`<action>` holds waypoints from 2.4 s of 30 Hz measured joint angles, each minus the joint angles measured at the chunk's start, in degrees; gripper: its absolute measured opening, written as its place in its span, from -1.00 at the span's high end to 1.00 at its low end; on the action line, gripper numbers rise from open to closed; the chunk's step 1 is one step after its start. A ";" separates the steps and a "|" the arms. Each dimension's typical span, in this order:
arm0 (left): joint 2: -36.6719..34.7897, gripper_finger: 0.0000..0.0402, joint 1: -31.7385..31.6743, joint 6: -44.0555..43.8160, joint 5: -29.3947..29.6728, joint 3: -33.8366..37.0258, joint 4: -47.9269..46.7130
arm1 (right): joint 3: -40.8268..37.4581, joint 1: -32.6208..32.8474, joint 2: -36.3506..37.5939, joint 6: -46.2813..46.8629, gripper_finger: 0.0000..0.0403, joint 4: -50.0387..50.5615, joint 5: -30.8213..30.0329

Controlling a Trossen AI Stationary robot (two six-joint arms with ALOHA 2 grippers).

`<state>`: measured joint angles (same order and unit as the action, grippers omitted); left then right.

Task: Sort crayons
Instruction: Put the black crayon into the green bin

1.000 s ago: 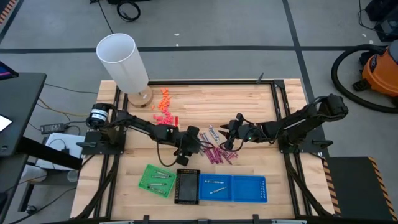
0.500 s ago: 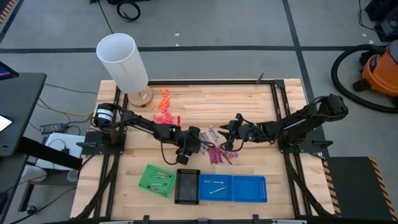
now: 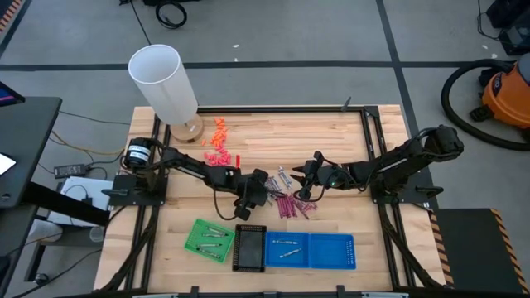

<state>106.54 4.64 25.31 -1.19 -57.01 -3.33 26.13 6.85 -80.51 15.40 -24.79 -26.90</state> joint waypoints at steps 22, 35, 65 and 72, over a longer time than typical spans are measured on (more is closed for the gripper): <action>0.40 0.41 -7.22 -3.36 -8.51 0.00 -0.61 | -0.02 0.26 0.00 -0.04 0.37 -0.19 0.15; 0.29 0.46 -6.77 -4.18 -9.64 0.98 -3.07 | -0.01 0.26 -0.02 0.01 0.37 -0.44 1.10; -11.24 0.91 -1.66 -13.22 -8.98 1.23 -11.05 | 0.00 0.66 -0.04 0.04 0.37 -1.33 1.13; -13.47 0.91 0.04 -15.69 -8.45 1.22 -12.77 | 0.00 0.66 -0.04 0.05 0.37 -1.34 1.14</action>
<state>93.07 4.68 9.62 -9.64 -55.79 -16.10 26.13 7.51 -80.55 15.45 -26.13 -25.76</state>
